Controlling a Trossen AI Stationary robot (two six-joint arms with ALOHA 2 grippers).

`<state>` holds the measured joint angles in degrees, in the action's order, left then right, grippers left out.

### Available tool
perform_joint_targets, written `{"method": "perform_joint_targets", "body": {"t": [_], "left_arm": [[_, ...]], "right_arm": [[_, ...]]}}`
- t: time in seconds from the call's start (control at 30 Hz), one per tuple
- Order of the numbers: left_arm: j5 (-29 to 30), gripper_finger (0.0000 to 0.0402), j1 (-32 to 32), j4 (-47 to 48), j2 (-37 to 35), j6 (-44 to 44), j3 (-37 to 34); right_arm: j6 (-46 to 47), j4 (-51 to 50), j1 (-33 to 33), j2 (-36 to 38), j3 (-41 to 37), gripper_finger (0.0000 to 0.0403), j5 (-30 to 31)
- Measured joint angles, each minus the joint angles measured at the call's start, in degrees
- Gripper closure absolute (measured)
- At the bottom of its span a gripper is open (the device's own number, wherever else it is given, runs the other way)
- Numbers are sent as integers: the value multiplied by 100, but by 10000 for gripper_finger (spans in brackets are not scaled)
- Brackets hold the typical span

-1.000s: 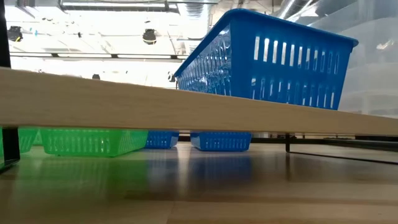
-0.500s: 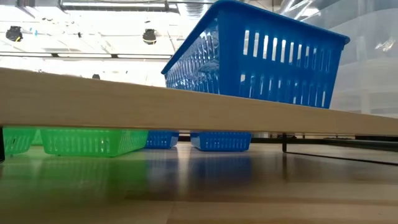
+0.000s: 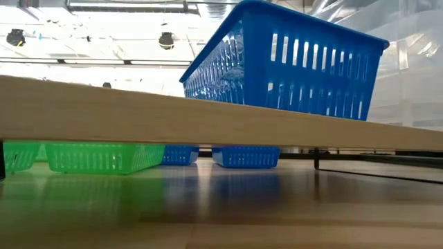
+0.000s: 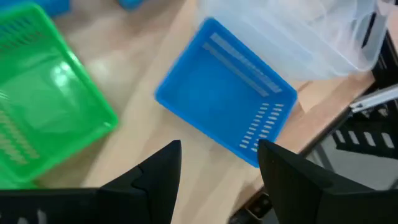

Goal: Stack baskets on shelf by color
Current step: Stack the left blue basket on top of the other blue basket on the shelf

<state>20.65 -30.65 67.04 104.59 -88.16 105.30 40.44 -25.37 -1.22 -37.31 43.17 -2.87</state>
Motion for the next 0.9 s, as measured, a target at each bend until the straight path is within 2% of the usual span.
{"method": "perform_joint_targets", "body": {"t": [0.17, 0.37, 0.47, 0.63, 0.77, 0.83, 0.9], "left_arm": [[444, 203, 98, 181, -499, 278, -3], [1558, 203, 109, 165, -1204, 508, -2], [1858, 203, 109, 166, -1489, 663, -2], [2084, 203, 121, 170, -1762, 822, -2], [2093, 203, 354, 345, -1772, 951, -2], [1916, 203, 612, 499, -1742, 1067, -2], [1484, 203, 974, 754, -1730, 1486, -2]], "right_arm": [[-715, -205, 661, -845, 1252, 279, 2], [-1421, -884, 1944, -2596, 2620, 294, 221], [-1770, -1204, 2524, -3493, 3267, 296, 466], [-2237, -2252, 3095, -4740, 4369, 297, 1054], [-2296, -2979, 3267, -5269, 5109, 297, 1209], [-2231, -3223, 3318, -5331, 5376, 297, 1220], [-2117, -3428, 3360, -5322, 5582, 297, 1331]]}}
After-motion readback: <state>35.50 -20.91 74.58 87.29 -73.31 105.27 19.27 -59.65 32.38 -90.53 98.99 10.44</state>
